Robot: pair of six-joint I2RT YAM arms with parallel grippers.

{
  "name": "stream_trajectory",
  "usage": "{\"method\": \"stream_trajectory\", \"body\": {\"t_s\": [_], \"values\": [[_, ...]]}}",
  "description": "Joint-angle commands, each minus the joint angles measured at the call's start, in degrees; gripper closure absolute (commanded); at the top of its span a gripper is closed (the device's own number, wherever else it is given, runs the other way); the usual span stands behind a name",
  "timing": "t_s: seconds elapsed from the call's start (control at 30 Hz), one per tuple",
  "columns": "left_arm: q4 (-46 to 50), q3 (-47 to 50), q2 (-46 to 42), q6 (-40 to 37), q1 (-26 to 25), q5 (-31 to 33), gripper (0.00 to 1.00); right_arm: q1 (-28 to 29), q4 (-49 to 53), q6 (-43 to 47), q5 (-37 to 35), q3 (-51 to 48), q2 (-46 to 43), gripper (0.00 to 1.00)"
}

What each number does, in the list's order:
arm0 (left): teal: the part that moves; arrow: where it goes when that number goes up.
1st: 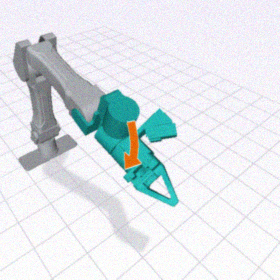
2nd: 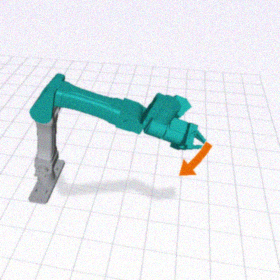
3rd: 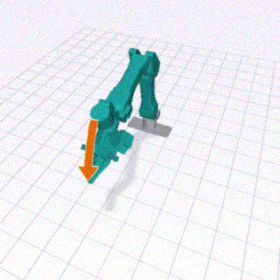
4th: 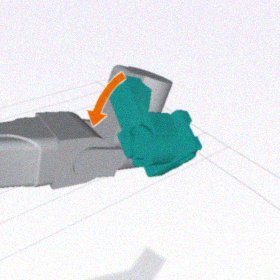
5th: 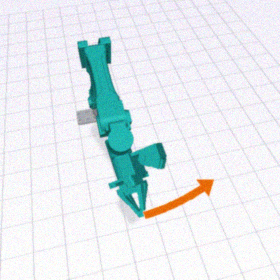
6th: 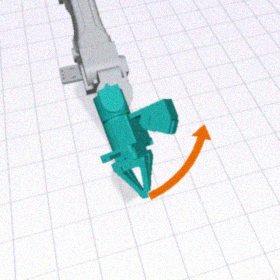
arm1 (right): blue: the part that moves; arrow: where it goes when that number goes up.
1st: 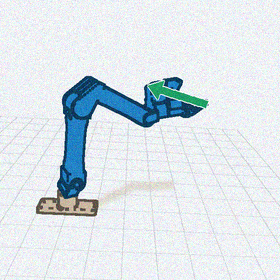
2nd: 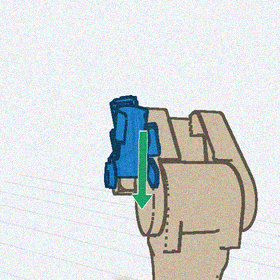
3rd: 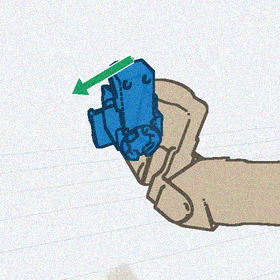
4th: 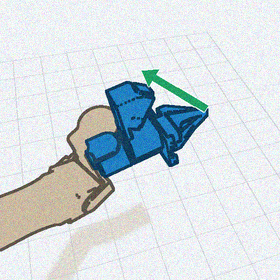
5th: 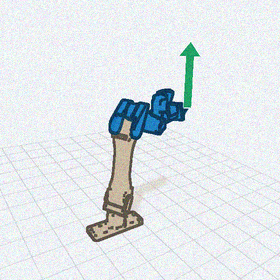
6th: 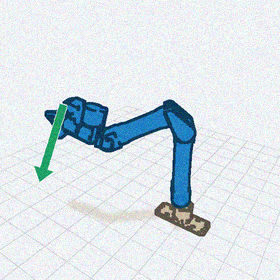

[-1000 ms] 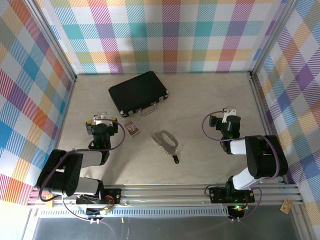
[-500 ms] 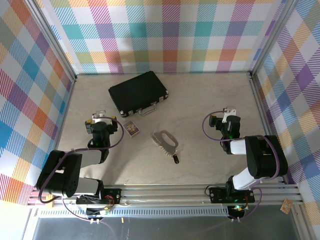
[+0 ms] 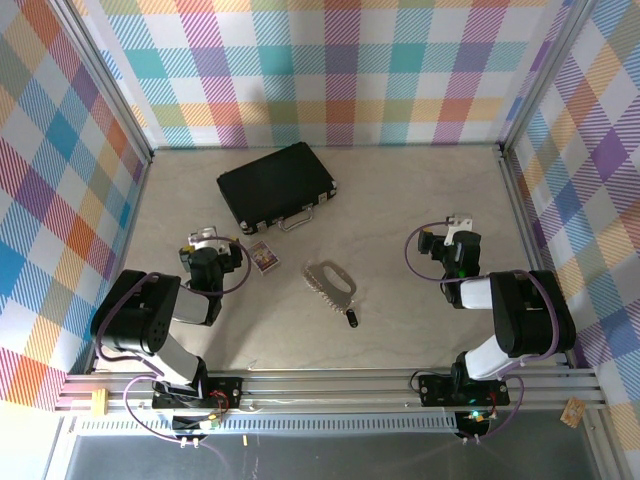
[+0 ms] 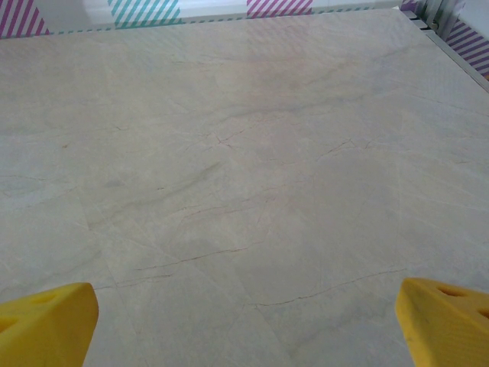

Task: Put the keys on the keyring

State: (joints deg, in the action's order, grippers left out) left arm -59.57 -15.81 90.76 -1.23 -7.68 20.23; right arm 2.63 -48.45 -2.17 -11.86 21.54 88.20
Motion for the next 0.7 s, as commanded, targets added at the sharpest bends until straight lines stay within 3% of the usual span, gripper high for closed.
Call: {"method": "stream_trajectory", "body": {"t_s": [0.0, 0.13, 0.67], "values": [[-1.5, -1.95, 0.09, 0.77, 1.04, -1.8, 0.0, -0.17, -2.21, -0.65, 0.7, 0.61, 0.0, 0.01], [7.66, -6.51, -0.11, 1.56, 1.5, -2.81, 0.0, -0.2, -2.26, -0.64, 0.7, 0.62, -0.01, 0.01], [6.59, -6.07, -0.06, 1.37, 1.86, -3.22, 0.0, -0.3, -1.89, -0.63, 0.7, 0.78, 0.02, 0.01]]}}
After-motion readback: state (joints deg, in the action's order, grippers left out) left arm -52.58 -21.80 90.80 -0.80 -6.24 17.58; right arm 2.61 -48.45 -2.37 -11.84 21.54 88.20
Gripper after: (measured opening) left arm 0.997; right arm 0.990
